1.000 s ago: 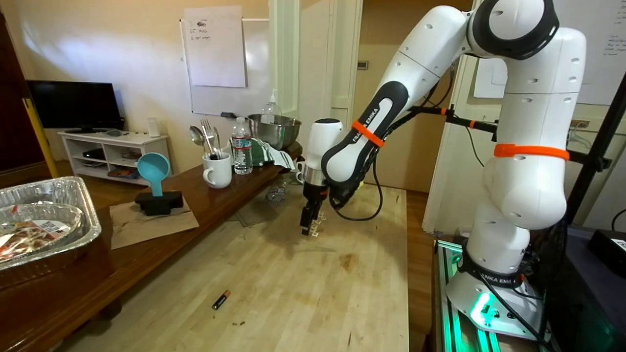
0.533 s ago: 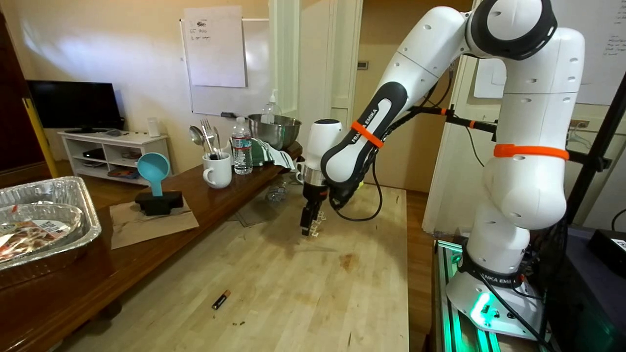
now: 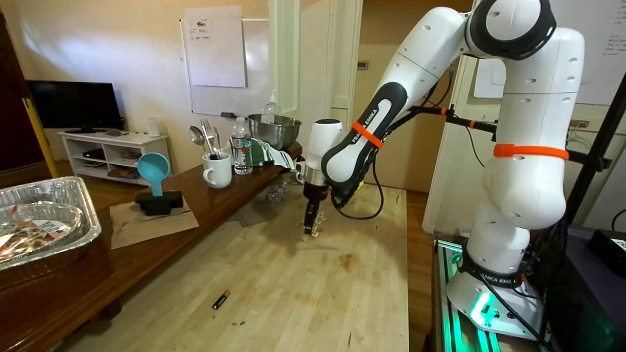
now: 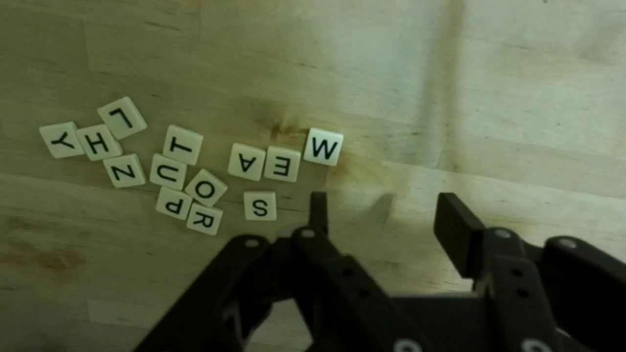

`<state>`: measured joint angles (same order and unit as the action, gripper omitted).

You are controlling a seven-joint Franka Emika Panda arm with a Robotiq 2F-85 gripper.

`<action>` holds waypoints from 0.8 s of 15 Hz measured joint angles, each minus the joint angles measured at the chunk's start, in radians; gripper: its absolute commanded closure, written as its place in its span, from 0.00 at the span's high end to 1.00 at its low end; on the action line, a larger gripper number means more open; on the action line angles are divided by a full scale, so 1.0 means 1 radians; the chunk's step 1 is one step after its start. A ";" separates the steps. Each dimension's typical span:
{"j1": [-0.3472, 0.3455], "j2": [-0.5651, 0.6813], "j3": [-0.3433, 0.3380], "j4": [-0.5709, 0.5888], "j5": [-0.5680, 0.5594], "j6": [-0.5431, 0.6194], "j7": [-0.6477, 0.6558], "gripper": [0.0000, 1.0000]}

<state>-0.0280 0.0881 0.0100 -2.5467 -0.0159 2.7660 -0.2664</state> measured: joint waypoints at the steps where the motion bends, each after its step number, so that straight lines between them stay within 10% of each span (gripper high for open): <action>1: -0.003 0.002 -0.001 0.000 0.000 0.001 -0.015 0.22; 4: -0.012 0.011 -0.009 0.000 -0.007 0.002 -0.036 0.01; 12: -0.033 0.056 -0.025 -0.007 -0.018 0.070 -0.051 0.00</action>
<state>-0.0608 0.1442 -0.0147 -2.5540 -0.0339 2.8358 -0.3171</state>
